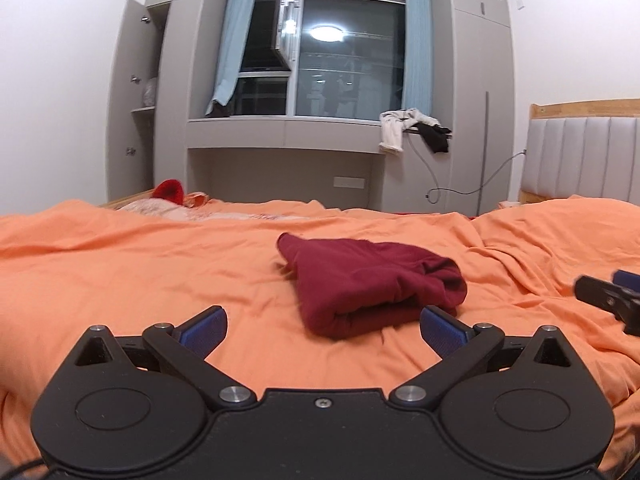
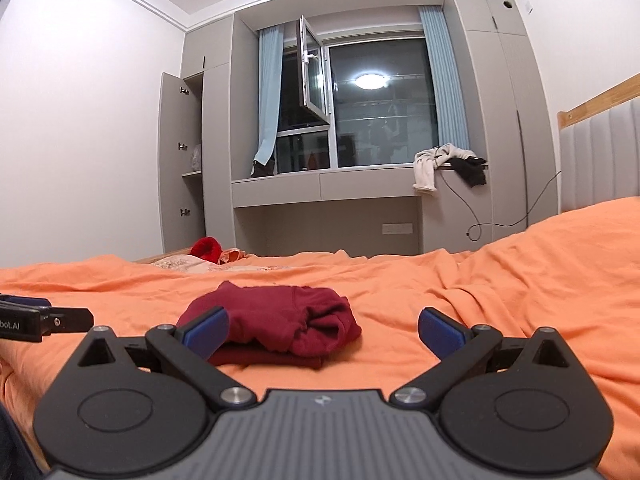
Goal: Fold small clothes
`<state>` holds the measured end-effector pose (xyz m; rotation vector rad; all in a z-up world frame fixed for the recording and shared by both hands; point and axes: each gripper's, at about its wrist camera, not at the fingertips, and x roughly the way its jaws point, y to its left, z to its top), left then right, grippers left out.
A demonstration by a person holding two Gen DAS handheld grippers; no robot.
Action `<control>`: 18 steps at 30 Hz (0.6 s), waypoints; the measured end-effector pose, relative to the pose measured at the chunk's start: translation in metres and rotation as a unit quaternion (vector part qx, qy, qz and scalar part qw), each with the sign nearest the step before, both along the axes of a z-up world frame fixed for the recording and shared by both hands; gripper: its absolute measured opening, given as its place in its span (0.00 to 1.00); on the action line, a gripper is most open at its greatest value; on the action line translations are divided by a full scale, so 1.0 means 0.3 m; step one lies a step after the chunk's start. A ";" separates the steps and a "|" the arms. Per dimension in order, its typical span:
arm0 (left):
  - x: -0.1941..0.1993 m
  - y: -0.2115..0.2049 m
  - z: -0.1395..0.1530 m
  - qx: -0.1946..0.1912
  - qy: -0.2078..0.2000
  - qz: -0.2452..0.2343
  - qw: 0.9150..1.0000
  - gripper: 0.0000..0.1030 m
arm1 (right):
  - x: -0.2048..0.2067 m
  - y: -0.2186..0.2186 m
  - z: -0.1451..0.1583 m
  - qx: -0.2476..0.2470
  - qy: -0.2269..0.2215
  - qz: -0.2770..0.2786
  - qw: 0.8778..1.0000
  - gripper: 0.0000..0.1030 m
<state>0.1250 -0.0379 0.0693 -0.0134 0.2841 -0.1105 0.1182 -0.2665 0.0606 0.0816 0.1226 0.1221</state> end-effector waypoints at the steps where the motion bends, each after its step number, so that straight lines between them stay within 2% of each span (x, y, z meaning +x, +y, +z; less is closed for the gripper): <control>1: -0.018 0.006 -0.007 -0.003 0.000 0.003 1.000 0.99 | -0.019 0.004 -0.007 -0.001 0.001 -0.002 1.000 1.00; 7: -0.099 0.020 -0.052 0.001 0.001 0.019 1.000 0.99 | -0.128 0.042 -0.048 -0.013 0.002 -0.013 1.000 1.00; 18: -0.105 0.034 -0.075 0.004 0.015 0.029 0.999 0.99 | -0.127 0.057 -0.072 -0.005 0.015 -0.014 1.000 1.00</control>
